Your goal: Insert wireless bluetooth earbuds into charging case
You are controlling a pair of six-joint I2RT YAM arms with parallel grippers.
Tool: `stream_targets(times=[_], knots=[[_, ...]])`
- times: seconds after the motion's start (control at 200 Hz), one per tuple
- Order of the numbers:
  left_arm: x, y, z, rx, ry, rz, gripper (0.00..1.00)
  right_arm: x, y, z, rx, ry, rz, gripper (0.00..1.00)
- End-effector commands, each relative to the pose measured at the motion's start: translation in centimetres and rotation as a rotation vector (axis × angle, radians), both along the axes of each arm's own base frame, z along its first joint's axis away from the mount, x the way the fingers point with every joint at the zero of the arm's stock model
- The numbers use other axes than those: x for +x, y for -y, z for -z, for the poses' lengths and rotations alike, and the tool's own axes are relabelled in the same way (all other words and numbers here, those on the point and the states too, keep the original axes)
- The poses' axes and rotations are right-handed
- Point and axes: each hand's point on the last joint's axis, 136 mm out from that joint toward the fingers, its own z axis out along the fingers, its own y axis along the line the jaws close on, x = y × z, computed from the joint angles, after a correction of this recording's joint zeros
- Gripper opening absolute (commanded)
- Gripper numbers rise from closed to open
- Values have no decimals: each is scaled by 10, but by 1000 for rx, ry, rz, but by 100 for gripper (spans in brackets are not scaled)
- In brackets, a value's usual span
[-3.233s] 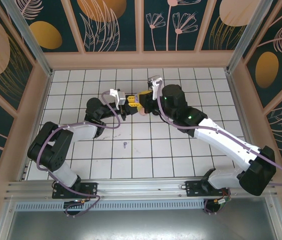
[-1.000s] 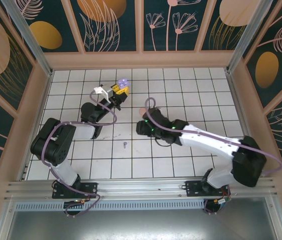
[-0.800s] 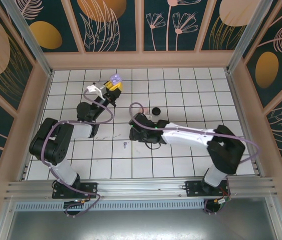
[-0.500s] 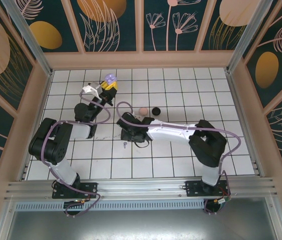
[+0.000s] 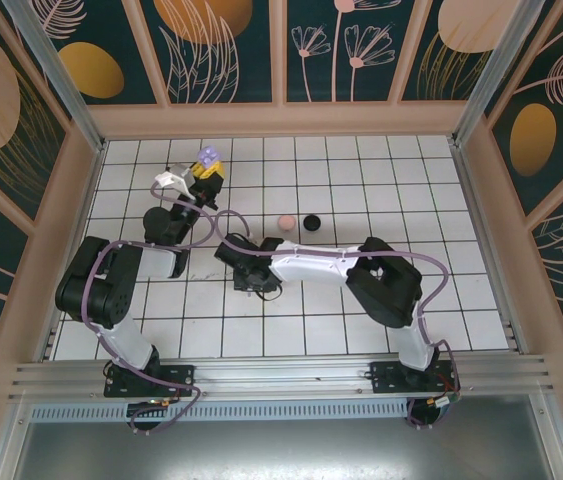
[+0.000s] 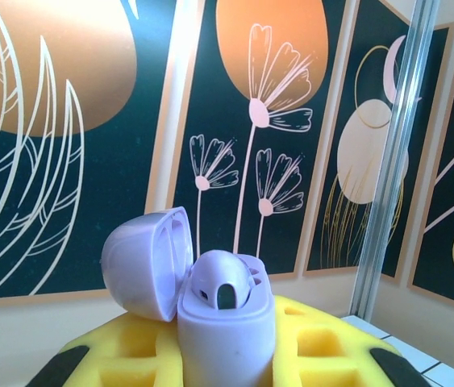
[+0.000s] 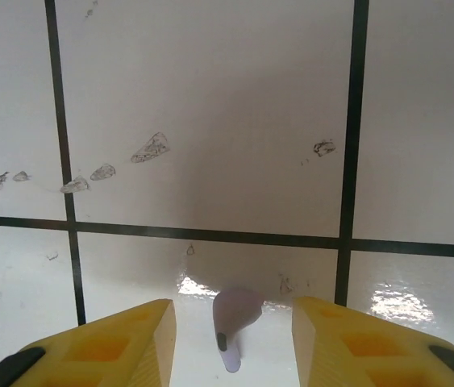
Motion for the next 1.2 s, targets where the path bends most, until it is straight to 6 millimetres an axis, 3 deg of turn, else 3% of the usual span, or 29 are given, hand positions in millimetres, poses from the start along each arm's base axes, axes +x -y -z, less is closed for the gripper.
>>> stream_targets(times=[0.0,1.196], knots=[[-20,-9,-33,-59,162,-7,0,-2,-1,6,-41,-10,6,41],[-19,-15,-30,-84,160,-2,0,-15,2,44,-151,-49,-32,31]])
